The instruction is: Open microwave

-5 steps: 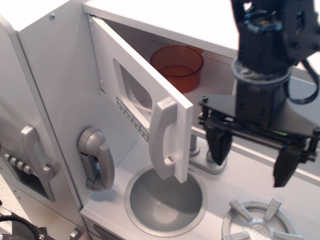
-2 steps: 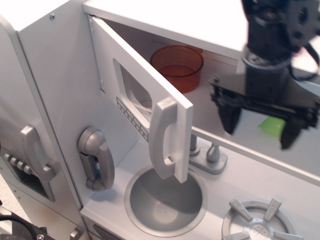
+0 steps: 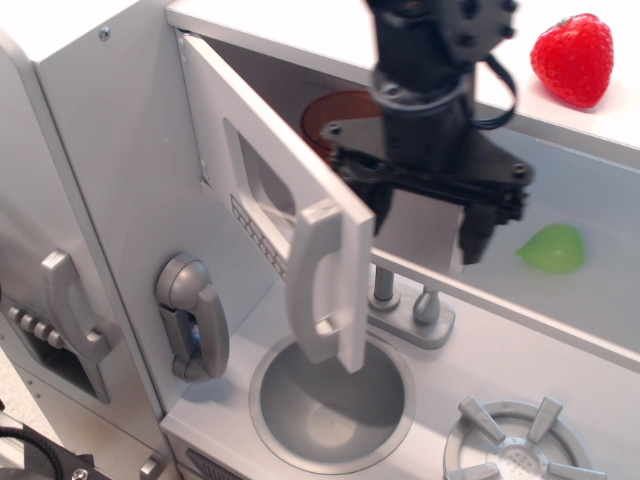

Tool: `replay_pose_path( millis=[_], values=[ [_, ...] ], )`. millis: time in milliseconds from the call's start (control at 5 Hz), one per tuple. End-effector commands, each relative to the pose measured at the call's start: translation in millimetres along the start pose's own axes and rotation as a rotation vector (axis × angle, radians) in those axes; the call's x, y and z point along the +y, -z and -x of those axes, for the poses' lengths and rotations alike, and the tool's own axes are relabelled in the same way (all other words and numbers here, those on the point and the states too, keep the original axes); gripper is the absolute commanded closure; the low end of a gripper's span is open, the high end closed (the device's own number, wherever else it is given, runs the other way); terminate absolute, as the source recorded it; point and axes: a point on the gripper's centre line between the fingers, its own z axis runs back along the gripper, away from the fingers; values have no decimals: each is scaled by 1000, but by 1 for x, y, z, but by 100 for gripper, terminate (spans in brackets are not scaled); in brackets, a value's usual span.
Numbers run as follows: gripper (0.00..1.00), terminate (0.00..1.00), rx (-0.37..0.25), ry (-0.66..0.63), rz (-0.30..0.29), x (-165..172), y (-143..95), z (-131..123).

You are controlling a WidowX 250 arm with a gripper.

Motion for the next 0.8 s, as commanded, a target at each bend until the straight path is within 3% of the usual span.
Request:
replay_pose_path(
  millis=[0, 200, 400, 600],
  values=[
    [0, 0, 11, -48, -78, 47, -21, 18],
    [0, 0, 12, -66, -137, 80, -24, 41],
    [0, 0, 3, -59, -160, 110, -31, 59],
    [0, 0, 23, -15, -127, 119, -33, 70]
  ],
)
